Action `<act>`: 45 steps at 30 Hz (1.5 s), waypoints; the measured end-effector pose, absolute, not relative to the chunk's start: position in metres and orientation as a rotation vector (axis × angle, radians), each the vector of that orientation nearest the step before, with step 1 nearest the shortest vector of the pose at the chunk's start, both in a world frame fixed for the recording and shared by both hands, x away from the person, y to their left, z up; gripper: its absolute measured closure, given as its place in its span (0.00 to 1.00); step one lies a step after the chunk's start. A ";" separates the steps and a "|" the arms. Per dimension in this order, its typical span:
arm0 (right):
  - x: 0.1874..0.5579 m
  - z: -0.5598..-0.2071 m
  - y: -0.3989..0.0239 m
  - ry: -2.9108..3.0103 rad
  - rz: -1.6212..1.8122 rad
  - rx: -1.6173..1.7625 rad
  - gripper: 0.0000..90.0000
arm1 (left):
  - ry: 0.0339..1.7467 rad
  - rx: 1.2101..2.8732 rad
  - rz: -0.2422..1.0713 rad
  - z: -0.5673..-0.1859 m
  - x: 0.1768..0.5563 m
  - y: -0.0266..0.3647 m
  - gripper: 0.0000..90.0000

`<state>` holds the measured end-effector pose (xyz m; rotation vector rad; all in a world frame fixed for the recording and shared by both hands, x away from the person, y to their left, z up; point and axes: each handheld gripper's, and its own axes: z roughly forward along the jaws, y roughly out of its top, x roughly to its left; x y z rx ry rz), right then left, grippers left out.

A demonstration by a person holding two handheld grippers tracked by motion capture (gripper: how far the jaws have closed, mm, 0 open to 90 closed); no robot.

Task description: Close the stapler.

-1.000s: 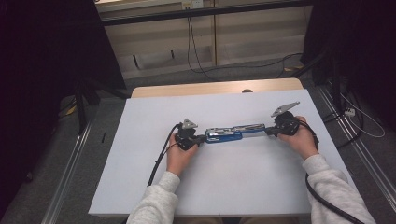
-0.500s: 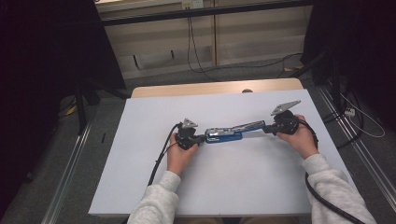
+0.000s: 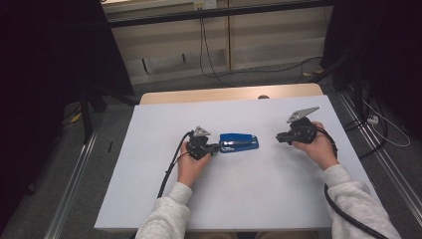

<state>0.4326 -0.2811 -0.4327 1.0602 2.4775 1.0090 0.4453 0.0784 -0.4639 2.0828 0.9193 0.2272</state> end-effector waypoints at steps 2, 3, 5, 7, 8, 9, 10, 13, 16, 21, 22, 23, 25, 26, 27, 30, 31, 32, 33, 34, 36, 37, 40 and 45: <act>0.432 -0.433 -0.281 2.475 1.024 1.085 0.85 | 0.920 2.079 0.221 -0.462 0.445 0.080 0.91; 0.431 -0.434 -0.281 2.482 1.028 1.078 0.81 | 0.924 2.073 0.232 -0.460 0.444 0.081 0.87; 0.430 -0.434 -0.280 2.479 1.030 1.090 0.78 | 0.924 2.072 0.233 -0.457 0.443 0.082 0.83; 0.428 -0.434 -0.279 2.481 1.057 1.080 0.70 | 0.935 2.050 0.215 -0.455 0.442 0.085 0.75; 0.427 -0.433 -0.279 2.476 1.063 1.096 0.69 | 0.934 2.039 0.208 -0.454 0.441 0.087 0.73; 0.426 -0.433 -0.278 2.486 1.078 1.098 0.67 | 0.939 2.047 0.211 -0.452 0.441 0.088 0.67; 0.425 -0.433 -0.277 2.474 1.081 1.102 0.60 | 0.933 2.052 0.212 -0.451 0.441 0.090 0.62; 0.424 -0.433 -0.278 2.460 1.106 1.142 0.52 | 0.944 2.038 0.215 -0.447 0.439 0.094 0.52; 0.422 -0.432 -0.281 2.433 1.165 1.214 0.44 | 0.914 2.023 0.205 -0.442 0.435 0.098 0.45; 0.413 -0.430 -0.288 2.376 1.213 1.280 0.27 | 0.918 2.002 0.150 -0.436 0.430 0.107 0.23; 0.411 -0.430 -0.289 2.370 1.216 1.286 0.24 | 0.914 2.006 0.161 -0.435 0.429 0.108 0.21; 0.409 -0.430 -0.289 2.370 1.217 1.283 0.22 | 0.910 2.009 0.168 -0.434 0.428 0.110 0.21; 0.405 -0.429 -0.288 2.373 1.209 1.267 0.21 | 0.913 1.988 0.158 -0.433 0.427 0.114 0.19; 0.403 -0.429 -0.288 2.378 1.212 1.260 0.21 | 0.916 1.984 0.154 -0.433 0.427 0.115 0.16; 0.401 -0.428 -0.287 2.377 1.213 1.253 0.20 | 0.910 1.991 0.141 -0.432 0.426 0.116 0.15; 0.396 -0.426 -0.286 2.374 1.221 1.241 0.19 | 0.904 1.982 0.151 -0.430 0.422 0.121 0.13; 0.394 -0.425 -0.286 2.380 1.222 1.239 0.19 | 0.905 1.976 0.144 -0.430 0.421 0.122 0.13; 0.393 -0.425 -0.286 2.381 1.219 1.235 0.18 | 0.901 1.977 0.155 -0.429 0.421 0.125 0.13; 0.391 -0.425 -0.285 2.387 1.214 1.233 0.18 | 0.901 1.974 0.154 -0.428 0.419 0.127 0.13; 0.389 -0.425 -0.284 2.395 1.214 1.222 0.18 | 0.893 1.972 0.148 -0.427 0.419 0.129 0.13; 0.386 -0.426 -0.283 2.398 1.214 1.219 0.17 | 0.894 1.957 0.157 -0.426 0.416 0.133 0.13; 0.384 -0.426 -0.283 2.406 1.209 1.216 0.17 | 0.898 1.949 0.155 -0.425 0.416 0.134 0.13; 0.380 -0.428 -0.283 2.406 1.198 1.225 0.15 | 0.898 1.941 0.161 -0.423 0.413 0.139 0.12; 0.371 -0.429 -0.284 2.425 1.191 1.211 0.15 | 0.895 1.953 0.170 -0.423 0.408 0.144 0.12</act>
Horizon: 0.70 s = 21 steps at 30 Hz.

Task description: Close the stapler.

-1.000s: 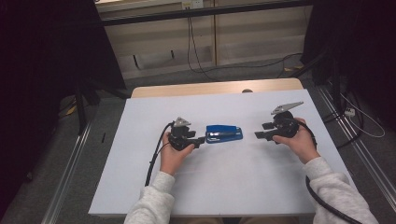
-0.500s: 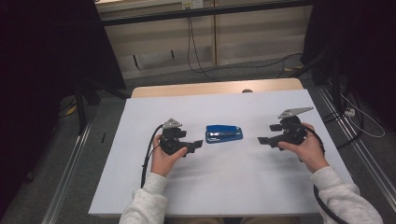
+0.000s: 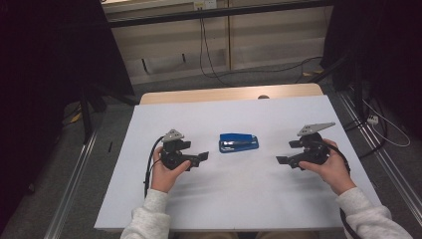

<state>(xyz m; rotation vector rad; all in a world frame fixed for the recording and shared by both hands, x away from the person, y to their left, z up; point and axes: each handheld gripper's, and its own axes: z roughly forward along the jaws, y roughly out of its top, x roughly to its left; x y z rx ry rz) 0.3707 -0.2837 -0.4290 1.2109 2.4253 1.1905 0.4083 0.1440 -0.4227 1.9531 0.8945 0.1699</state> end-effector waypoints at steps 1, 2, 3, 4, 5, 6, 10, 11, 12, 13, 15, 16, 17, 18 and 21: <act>0.369 -0.429 -0.284 2.434 1.187 1.208 0.15 | 0.891 1.959 0.175 -0.423 0.408 0.145 0.12; 0.367 -0.429 -0.284 2.433 1.186 1.202 0.15 | 0.894 1.951 0.173 -0.423 0.407 0.145 0.12; 0.365 -0.430 -0.284 2.432 1.188 1.202 0.15 | 0.888 1.953 0.175 -0.423 0.406 0.146 0.12; 0.363 -0.430 -0.283 2.440 1.186 1.198 0.15 | 0.893 1.953 0.175 -0.422 0.406 0.146 0.12; 0.361 -0.431 -0.283 2.442 1.183 1.196 0.15 | 0.890 1.959 0.180 -0.422 0.405 0.148 0.12; 0.358 -0.431 -0.283 2.444 1.179 1.193 0.15 | 0.888 1.962 0.182 -0.422 0.405 0.149 0.12; 0.353 -0.433 -0.282 2.470 1.168 1.188 0.14 | 0.889 1.967 0.184 -0.422 0.403 0.155 0.11; 0.352 -0.434 -0.282 2.471 1.170 1.187 0.14 | 0.892 1.959 0.191 -0.421 0.402 0.156 0.10; 0.351 -0.434 -0.281 2.474 1.168 1.188 0.14 | 0.892 1.963 0.195 -0.421 0.401 0.157 0.10; 0.351 -0.434 -0.281 2.479 1.167 1.187 0.14 | 0.893 1.957 0.195 -0.420 0.400 0.159 0.10; 0.350 -0.434 -0.281 2.481 1.162 1.180 0.14 | 0.898 1.948 0.195 -0.420 0.399 0.161 0.10; 0.349 -0.434 -0.280 2.486 1.164 1.183 0.14 | 0.892 1.952 0.198 -0.420 0.399 0.162 0.10; 0.348 -0.434 -0.280 2.487 1.164 1.181 0.14 | 0.894 1.950 0.198 -0.420 0.398 0.163 0.10; 0.347 -0.433 -0.279 2.488 1.162 1.175 0.14 | 0.897 1.950 0.196 -0.420 0.398 0.163 0.10; 0.346 -0.433 -0.279 2.490 1.158 1.168 0.13 | 0.892 1.948 0.198 -0.419 0.396 0.165 0.10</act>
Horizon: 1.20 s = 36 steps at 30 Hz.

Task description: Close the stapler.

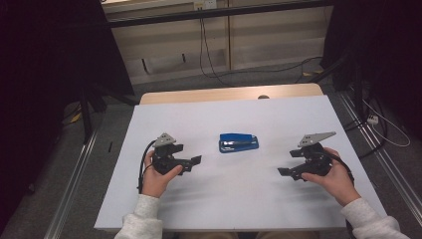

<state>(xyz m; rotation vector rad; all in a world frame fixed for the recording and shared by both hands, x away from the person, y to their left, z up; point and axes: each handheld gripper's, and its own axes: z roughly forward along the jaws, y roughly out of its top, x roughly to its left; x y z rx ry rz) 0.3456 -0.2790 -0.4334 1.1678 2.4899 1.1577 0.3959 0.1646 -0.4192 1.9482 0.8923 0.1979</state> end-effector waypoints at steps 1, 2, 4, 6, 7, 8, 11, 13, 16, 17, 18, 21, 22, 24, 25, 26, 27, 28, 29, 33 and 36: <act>0.345 -0.434 -0.279 2.497 1.156 1.164 0.13 | 0.889 1.952 0.201 -0.419 0.396 0.165 0.10; 0.344 -0.434 -0.279 2.500 1.158 1.165 0.13 | 0.891 1.945 0.202 -0.419 0.395 0.166 0.10; 0.342 -0.435 -0.279 2.507 1.155 1.157 0.13 | 0.884 1.946 0.202 -0.418 0.394 0.167 0.10; 0.340 -0.434 -0.279 2.510 1.156 1.150 0.13 | 0.887 1.943 0.206 -0.418 0.392 0.169 0.10; 0.339 -0.434 -0.279 2.512 1.158 1.146 0.13 | 0.886 1.945 0.209 -0.418 0.392 0.170 0.10; 0.339 -0.434 -0.279 2.511 1.159 1.147 0.13 | 0.890 1.944 0.207 -0.418 0.391 0.171 0.10; 0.336 -0.434 -0.281 2.513 1.153 1.144 0.13 | 0.883 1.948 0.213 -0.417 0.388 0.174 0.10; 0.335 -0.433 -0.282 2.512 1.158 1.142 0.13 | 0.881 1.952 0.215 -0.416 0.387 0.176 0.10; 0.332 -0.433 -0.284 2.512 1.162 1.141 0.13 | 0.880 1.946 0.220 -0.416 0.383 0.179 0.10; 0.332 -0.433 -0.284 2.514 1.162 1.144 0.13 | 0.881 1.946 0.217 -0.416 0.383 0.180 0.10; 0.331 -0.433 -0.284 2.513 1.162 1.144 0.13 | 0.881 1.947 0.221 -0.416 0.382 0.182 0.10; 0.330 -0.433 -0.285 2.512 1.160 1.145 0.13 | 0.884 1.955 0.211 -0.417 0.378 0.186 0.10; 0.330 -0.433 -0.286 2.511 1.159 1.148 0.13 | 0.884 1.957 0.215 -0.417 0.377 0.187 0.10; 0.329 -0.433 -0.287 2.508 1.162 1.146 0.13 | 0.878 1.958 0.212 -0.417 0.374 0.190 0.10; 0.328 -0.432 -0.287 2.507 1.158 1.143 0.13 | 0.877 1.955 0.214 -0.418 0.372 0.192 0.10; 0.328 -0.432 -0.288 2.508 1.163 1.144 0.13 | 0.877 1.962 0.219 -0.418 0.370 0.194 0.10; 0.327 -0.432 -0.288 2.505 1.165 1.150 0.13 | 0.879 1.960 0.224 -0.418 0.368 0.196 0.10; 0.327 -0.433 -0.289 2.505 1.161 1.149 0.13 | 0.880 1.954 0.219 -0.419 0.367 0.198 0.10; 0.326 -0.433 -0.289 2.506 1.163 1.149 0.13 | 0.875 1.957 0.217 -0.419 0.366 0.200 0.10; 0.325 -0.432 -0.291 2.505 1.167 1.147 0.13 | 0.873 1.962 0.221 -0.421 0.358 0.209 0.10; 0.323 -0.432 -0.292 2.503 1.167 1.150 0.13 | 0.871 1.965 0.215 -0.423 0.353 0.214 0.10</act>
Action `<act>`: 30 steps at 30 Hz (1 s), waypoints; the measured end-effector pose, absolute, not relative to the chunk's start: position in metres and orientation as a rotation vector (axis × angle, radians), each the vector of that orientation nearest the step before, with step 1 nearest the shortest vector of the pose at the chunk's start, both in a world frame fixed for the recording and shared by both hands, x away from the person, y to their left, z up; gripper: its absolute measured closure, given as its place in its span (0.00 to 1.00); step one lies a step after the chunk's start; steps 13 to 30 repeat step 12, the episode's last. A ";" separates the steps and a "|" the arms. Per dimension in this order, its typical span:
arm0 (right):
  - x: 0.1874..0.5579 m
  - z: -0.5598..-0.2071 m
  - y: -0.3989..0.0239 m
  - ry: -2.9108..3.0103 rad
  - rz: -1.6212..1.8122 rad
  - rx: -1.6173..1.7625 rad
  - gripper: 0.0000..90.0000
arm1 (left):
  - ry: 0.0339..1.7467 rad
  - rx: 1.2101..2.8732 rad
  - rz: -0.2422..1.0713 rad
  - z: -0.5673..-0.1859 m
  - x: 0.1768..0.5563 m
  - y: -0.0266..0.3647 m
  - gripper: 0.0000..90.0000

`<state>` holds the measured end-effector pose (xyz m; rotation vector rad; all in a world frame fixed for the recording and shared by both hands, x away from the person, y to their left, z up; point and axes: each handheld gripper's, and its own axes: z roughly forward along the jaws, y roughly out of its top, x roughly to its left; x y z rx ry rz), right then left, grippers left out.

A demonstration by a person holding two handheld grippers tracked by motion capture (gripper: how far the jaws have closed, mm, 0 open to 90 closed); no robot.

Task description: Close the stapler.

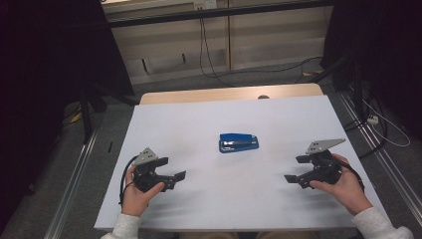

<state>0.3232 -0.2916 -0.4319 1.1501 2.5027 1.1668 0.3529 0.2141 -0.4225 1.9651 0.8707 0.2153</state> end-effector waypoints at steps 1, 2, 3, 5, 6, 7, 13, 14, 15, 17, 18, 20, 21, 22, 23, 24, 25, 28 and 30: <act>0.323 -0.432 -0.292 2.501 1.163 1.152 0.13 | 0.870 1.968 0.218 -0.423 0.352 0.216 0.10; 0.322 -0.432 -0.293 2.501 1.164 1.149 0.13 | 0.872 1.971 0.222 -0.424 0.350 0.218 0.10; 0.321 -0.431 -0.293 2.501 1.168 1.153 0.13 | 0.877 1.966 0.223 -0.424 0.349 0.219 0.10; 0.320 -0.431 -0.294 2.496 1.160 1.150 0.13 | 0.875 1.949 0.228 -0.425 0.346 0.224 0.10; 0.320 -0.431 -0.294 2.494 1.164 1.149 0.13 | 0.871 1.942 0.240 -0.424 0.344 0.226 0.10; 0.319 -0.430 -0.295 2.490 1.170 1.151 0.13 | 0.867 1.934 0.241 -0.424 0.343 0.228 0.10; 0.317 -0.430 -0.297 2.486 1.172 1.153 0.13 | 0.834 1.922 0.236 -0.424 0.336 0.234 0.09; 0.317 -0.430 -0.297 2.486 1.172 1.153 0.13 | 0.834 1.922 0.236 -0.424 0.336 0.234 0.09; 0.317 -0.430 -0.297 2.486 1.172 1.153 0.13 | 0.834 1.922 0.236 -0.424 0.336 0.234 0.09; 0.317 -0.430 -0.297 2.486 1.172 1.153 0.13 | 0.834 1.922 0.236 -0.424 0.336 0.234 0.09; 0.317 -0.430 -0.297 2.486 1.172 1.153 0.13 | 0.834 1.922 0.236 -0.424 0.336 0.234 0.09; 0.317 -0.430 -0.297 2.486 1.172 1.153 0.13 | 0.834 1.922 0.236 -0.424 0.336 0.234 0.09; 0.317 -0.430 -0.297 2.486 1.172 1.153 0.13 | 0.834 1.922 0.236 -0.424 0.336 0.234 0.09; 0.317 -0.430 -0.297 2.486 1.172 1.153 0.13 | 0.834 1.922 0.236 -0.424 0.336 0.234 0.09; 0.317 -0.430 -0.297 2.486 1.172 1.153 0.13 | 0.834 1.922 0.236 -0.424 0.336 0.234 0.09; 0.317 -0.430 -0.297 2.486 1.172 1.153 0.13 | 0.834 1.922 0.236 -0.424 0.336 0.234 0.09; 0.317 -0.430 -0.297 2.486 1.172 1.153 0.13 | 0.834 1.922 0.236 -0.424 0.336 0.234 0.09; 0.317 -0.430 -0.297 2.486 1.172 1.153 0.13 | 0.834 1.922 0.236 -0.424 0.336 0.234 0.09; 0.317 -0.430 -0.297 2.486 1.172 1.153 0.13 | 0.834 1.922 0.236 -0.424 0.336 0.234 0.09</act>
